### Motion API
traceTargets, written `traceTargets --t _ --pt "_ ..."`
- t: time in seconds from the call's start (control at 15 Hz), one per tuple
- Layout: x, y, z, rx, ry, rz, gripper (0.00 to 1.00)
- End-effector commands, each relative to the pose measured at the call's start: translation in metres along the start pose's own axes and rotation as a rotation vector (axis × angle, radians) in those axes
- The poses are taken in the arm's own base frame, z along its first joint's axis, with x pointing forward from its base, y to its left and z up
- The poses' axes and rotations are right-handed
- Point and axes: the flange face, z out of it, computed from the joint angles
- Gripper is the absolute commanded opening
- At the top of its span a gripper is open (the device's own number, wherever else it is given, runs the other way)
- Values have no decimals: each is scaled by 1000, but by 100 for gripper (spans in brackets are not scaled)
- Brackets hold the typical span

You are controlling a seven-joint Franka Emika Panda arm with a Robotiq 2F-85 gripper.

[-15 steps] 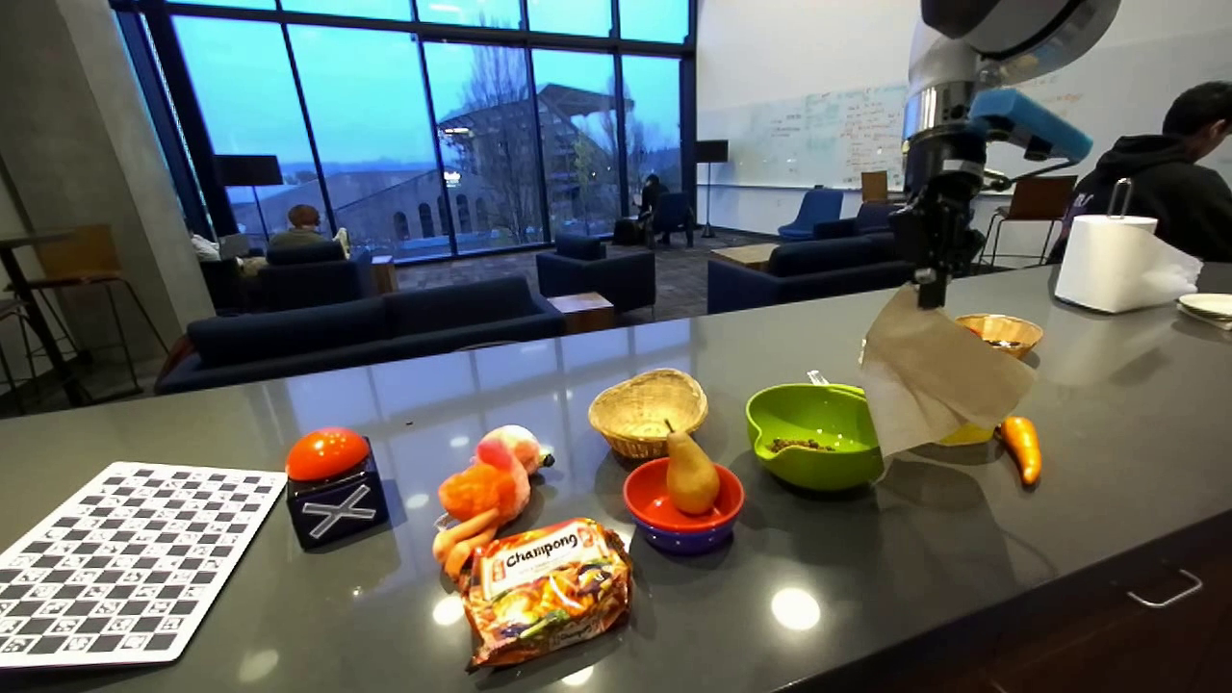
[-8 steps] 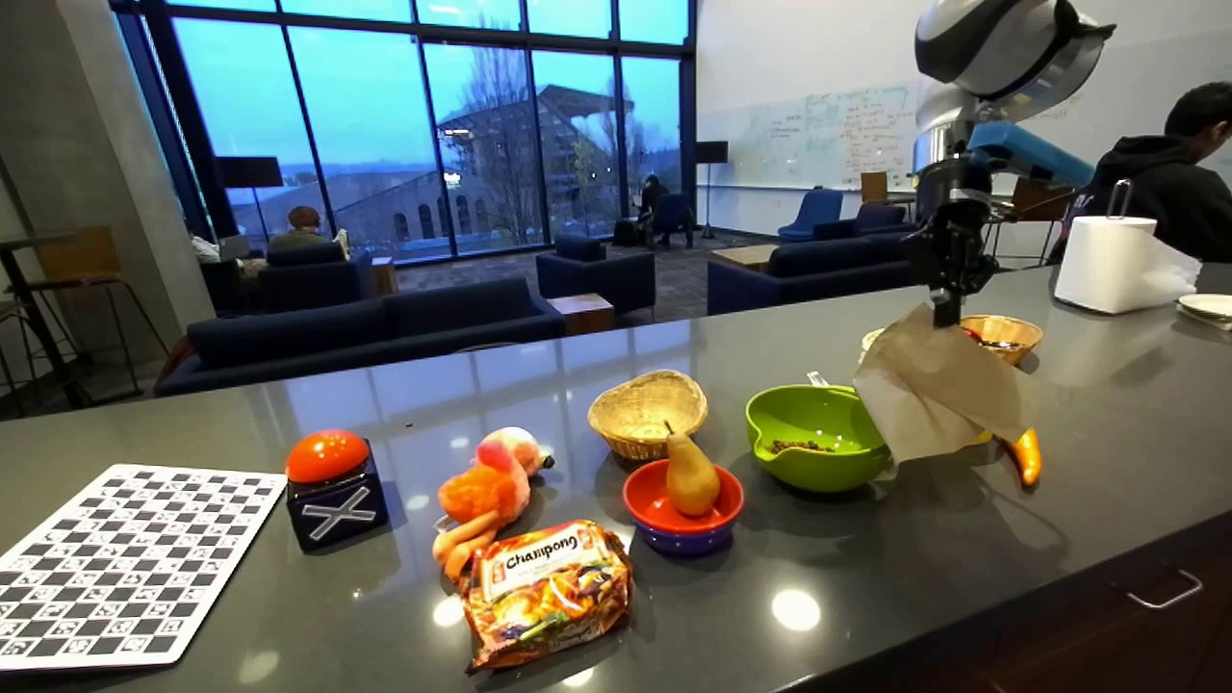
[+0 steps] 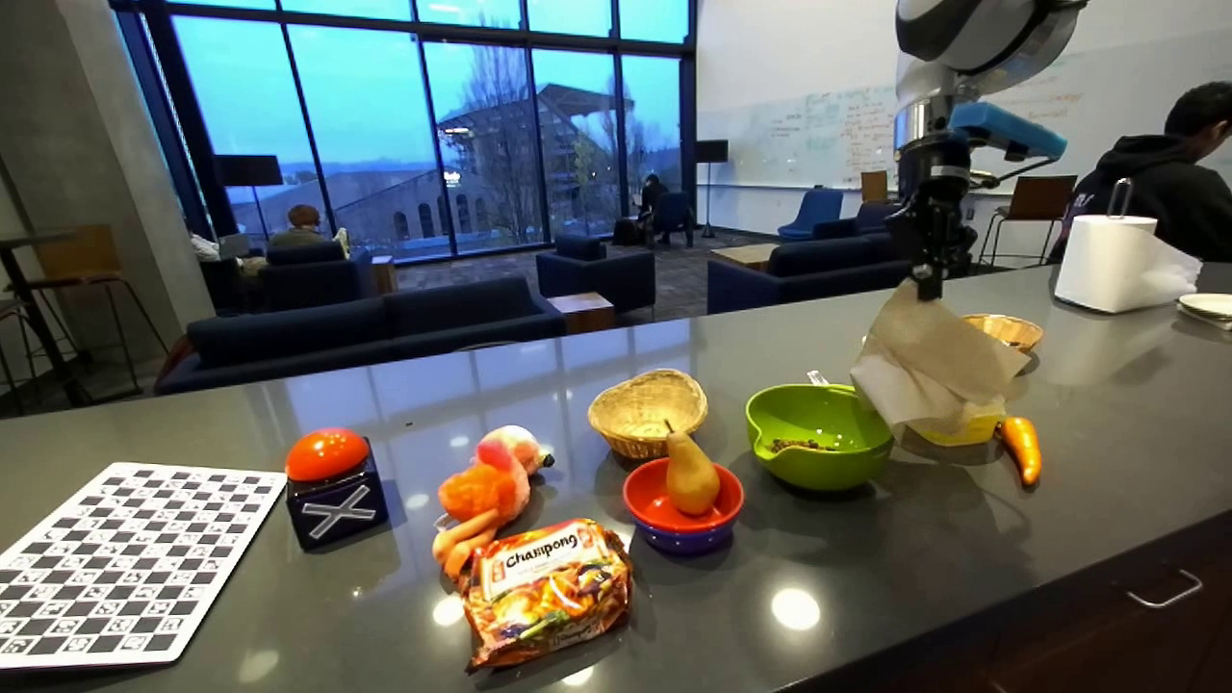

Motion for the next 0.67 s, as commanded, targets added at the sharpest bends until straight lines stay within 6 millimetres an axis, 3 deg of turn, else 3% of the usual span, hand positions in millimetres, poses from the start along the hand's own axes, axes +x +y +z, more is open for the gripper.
traceTargets --t 0.0,0.27,0.6 --pt "19 -13 -38 -61 74 -24 0" --pt "57 -28 -52 -113 159 -57 0" --pt "116 -51 -47 -210 237 -114 0"
